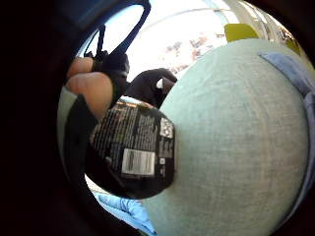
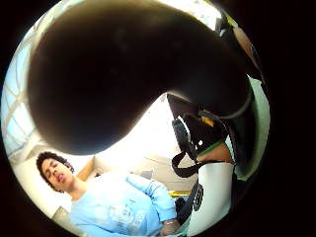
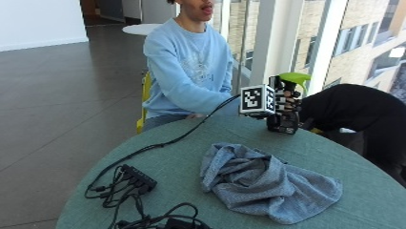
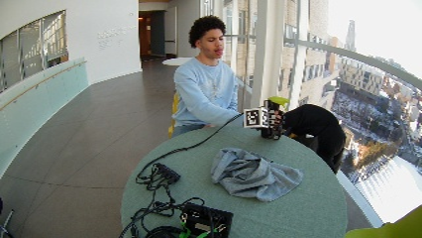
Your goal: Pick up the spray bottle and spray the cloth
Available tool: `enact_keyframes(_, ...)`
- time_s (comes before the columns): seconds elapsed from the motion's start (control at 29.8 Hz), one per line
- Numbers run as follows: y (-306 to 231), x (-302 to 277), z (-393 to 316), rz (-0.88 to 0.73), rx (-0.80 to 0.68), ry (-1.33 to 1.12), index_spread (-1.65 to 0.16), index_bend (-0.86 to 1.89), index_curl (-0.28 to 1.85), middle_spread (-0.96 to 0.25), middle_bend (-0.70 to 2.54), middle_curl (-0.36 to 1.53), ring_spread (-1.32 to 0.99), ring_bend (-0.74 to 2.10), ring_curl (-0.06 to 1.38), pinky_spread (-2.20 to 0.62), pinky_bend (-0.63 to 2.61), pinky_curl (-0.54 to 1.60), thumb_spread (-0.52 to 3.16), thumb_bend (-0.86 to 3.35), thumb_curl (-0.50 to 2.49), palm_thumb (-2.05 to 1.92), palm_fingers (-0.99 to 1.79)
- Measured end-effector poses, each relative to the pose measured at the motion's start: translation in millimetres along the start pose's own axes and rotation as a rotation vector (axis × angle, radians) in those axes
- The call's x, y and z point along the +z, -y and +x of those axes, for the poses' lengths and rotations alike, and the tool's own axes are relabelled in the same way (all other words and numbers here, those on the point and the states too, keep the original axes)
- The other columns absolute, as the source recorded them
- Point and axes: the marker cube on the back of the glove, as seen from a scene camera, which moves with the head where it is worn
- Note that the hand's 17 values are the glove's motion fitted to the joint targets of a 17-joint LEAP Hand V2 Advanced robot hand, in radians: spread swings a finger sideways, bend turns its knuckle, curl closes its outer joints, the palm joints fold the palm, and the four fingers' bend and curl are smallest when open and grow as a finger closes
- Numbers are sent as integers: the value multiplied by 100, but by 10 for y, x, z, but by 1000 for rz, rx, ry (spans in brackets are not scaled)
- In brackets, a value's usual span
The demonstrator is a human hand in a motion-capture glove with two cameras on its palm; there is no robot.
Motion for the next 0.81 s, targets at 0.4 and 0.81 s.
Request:
enact_keyframes(0.4,-1237,-1160,-205,-55,36,-390,-32,5,25,-9,25,45,-6,39,37,19,27,36,100,-4,46,74,71)
enact_keyframes(0.81,-2739,-2061,-147,15,126,-712,-35,11,22,-9,27,44,-3,38,36,21,29,37,104,-3,40,70,64)
